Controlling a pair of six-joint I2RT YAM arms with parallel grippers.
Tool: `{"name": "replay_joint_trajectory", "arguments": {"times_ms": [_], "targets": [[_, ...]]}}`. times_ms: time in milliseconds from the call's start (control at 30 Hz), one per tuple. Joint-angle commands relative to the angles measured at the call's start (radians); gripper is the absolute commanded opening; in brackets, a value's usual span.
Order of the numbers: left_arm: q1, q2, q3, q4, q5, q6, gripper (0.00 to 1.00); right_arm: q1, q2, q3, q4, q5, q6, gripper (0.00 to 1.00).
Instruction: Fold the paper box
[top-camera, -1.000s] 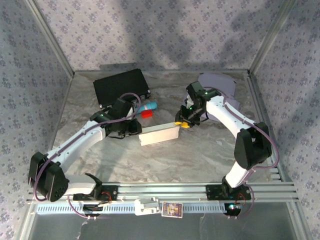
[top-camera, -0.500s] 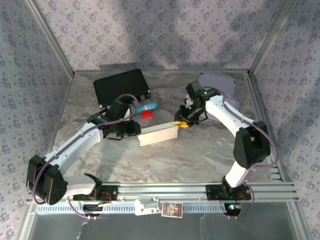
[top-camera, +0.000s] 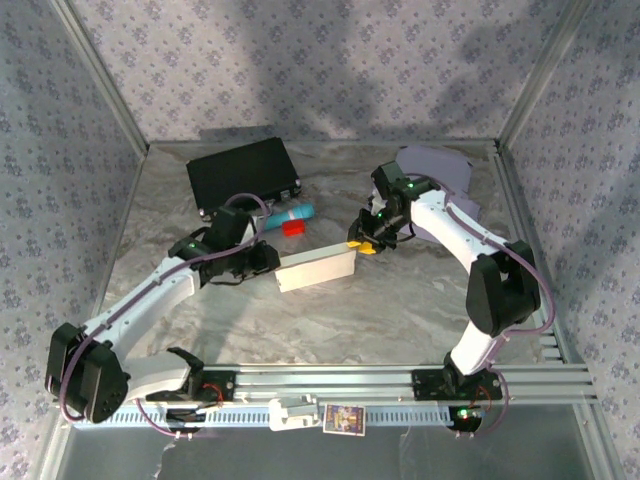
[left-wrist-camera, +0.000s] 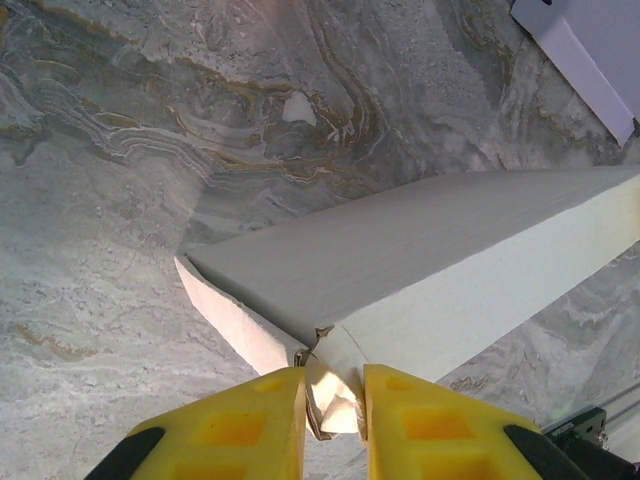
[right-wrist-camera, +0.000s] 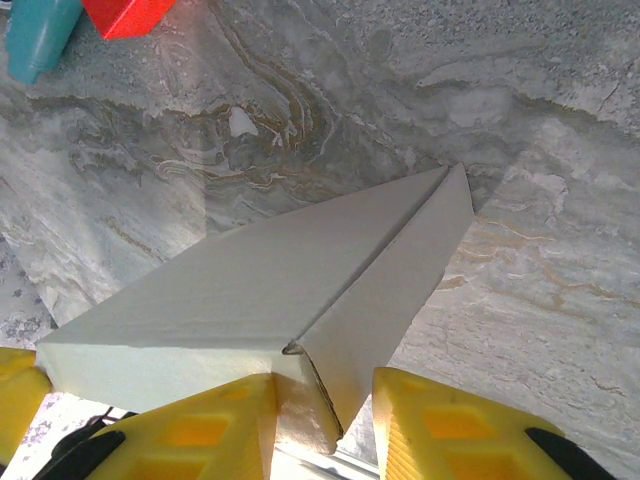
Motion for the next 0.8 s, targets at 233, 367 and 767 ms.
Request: {"name": "replay_joint_trajectory", "arguments": {"times_ms": [233, 367, 767], "targets": [[0.055, 0.008, -0.094, -0.114, -0.003, -0.004, 0.24, -0.01, 0.052, 0.007, -0.027, 0.047, 0.015, 0.32], [0.058, 0.003, -0.107, -0.074, 0.002, -0.01, 0.23, -0.01, 0.056, 0.007, -0.023, 0.042, 0.019, 0.32], [0.071, -0.038, -0.153, -0.077, -0.003, -0.029, 0.15, -0.016, 0.075, 0.013, -0.024, 0.025, 0.018, 0.32]]}}
